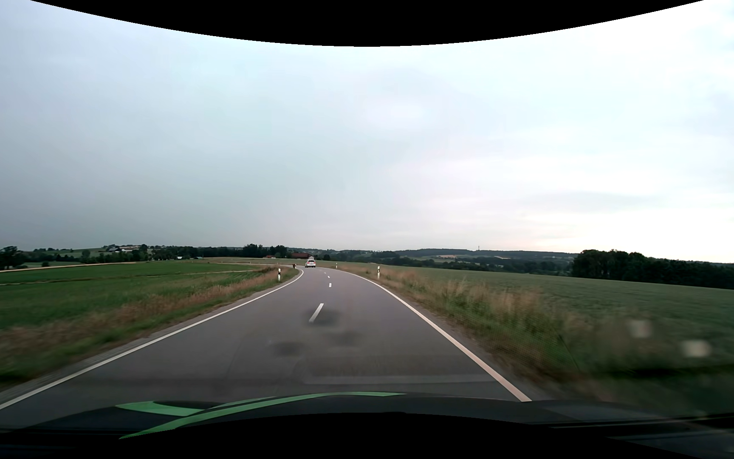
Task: Follow the waypoints while adhering to traffic rules and regulations
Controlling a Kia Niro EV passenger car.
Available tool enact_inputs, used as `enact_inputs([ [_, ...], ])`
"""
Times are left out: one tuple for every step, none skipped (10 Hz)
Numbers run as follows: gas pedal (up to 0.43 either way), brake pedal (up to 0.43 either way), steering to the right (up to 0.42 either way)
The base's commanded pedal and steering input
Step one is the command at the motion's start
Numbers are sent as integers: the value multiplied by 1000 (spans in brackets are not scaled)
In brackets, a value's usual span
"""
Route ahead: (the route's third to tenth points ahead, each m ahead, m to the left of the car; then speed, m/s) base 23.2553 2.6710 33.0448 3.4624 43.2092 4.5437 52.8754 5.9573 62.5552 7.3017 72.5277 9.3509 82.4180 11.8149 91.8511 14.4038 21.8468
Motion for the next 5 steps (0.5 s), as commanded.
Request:
enact_inputs([
  [67,0,-22],
  [67,0,-22],
  [67,0,-21],
  [67,0,-21],
  [67,0,-21],
])
